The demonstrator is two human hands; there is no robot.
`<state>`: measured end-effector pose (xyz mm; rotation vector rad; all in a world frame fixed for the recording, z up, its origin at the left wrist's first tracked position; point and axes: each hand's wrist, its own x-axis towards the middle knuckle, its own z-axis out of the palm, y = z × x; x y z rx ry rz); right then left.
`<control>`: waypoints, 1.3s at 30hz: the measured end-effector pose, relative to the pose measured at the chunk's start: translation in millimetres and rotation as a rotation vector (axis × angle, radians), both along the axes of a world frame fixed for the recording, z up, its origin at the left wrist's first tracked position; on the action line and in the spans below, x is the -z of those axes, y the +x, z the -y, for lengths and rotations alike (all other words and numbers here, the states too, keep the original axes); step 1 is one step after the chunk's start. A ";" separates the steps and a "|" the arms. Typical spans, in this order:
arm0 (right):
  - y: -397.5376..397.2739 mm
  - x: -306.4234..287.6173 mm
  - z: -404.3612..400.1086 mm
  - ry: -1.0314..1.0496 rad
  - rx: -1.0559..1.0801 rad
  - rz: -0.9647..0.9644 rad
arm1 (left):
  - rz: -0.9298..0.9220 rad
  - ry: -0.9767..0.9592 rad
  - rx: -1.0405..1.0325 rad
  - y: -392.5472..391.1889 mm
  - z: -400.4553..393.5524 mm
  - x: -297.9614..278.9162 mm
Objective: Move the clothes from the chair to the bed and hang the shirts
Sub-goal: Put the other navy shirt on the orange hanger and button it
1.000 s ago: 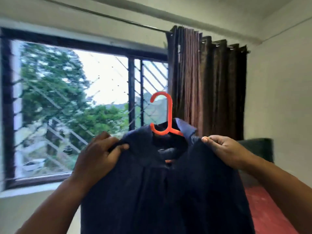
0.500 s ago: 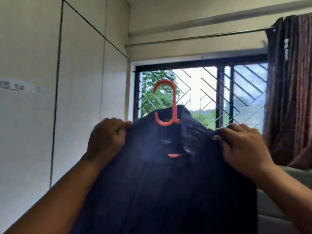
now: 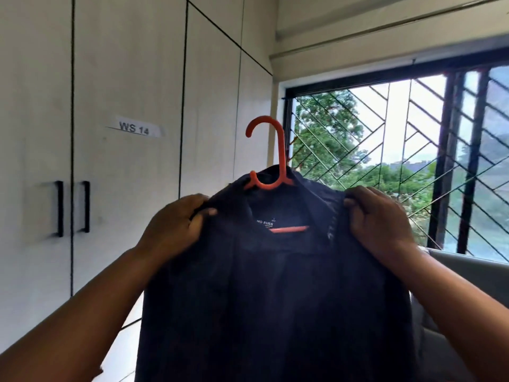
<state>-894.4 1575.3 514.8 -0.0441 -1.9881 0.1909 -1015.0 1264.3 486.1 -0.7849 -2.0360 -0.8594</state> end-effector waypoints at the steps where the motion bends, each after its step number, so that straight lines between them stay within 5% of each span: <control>1: -0.1 -1.6 5.3 -0.041 -0.031 0.036 | -0.020 -0.006 -0.014 6.1 8.3 -4.5; 6: 6.2 -19.0 35.0 -0.078 -0.115 0.253 | 0.010 -0.056 -0.101 28.8 40.4 -23.9; 18: 8.3 6.5 141.5 0.183 -0.191 -0.059 | 0.153 0.046 -0.178 83.5 78.2 -38.0; 21: 13.1 7.4 162.2 0.314 -0.306 0.114 | 0.164 0.021 -0.186 98.6 95.7 -33.8; 24: 33.3 -32.6 163.5 0.168 -0.578 0.310 | 0.186 0.042 -0.163 110.9 137.9 -39.2; 28: 62.4 -81.2 175.5 0.161 -0.181 0.357 | 0.115 0.089 -0.075 137.8 193.4 -57.0; 31: 74.6 -90.8 208.3 0.119 -0.200 0.517 | 0.079 0.104 0.009 165.2 233.3 -68.0; 35: 107.2 -93.2 263.1 0.162 -0.245 0.313 | -0.153 0.058 -0.077 201.6 301.5 -81.6; 39: 122.4 -98.1 321.7 0.170 -0.219 0.142 | -0.306 0.096 -0.464 230.0 383.0 -88.0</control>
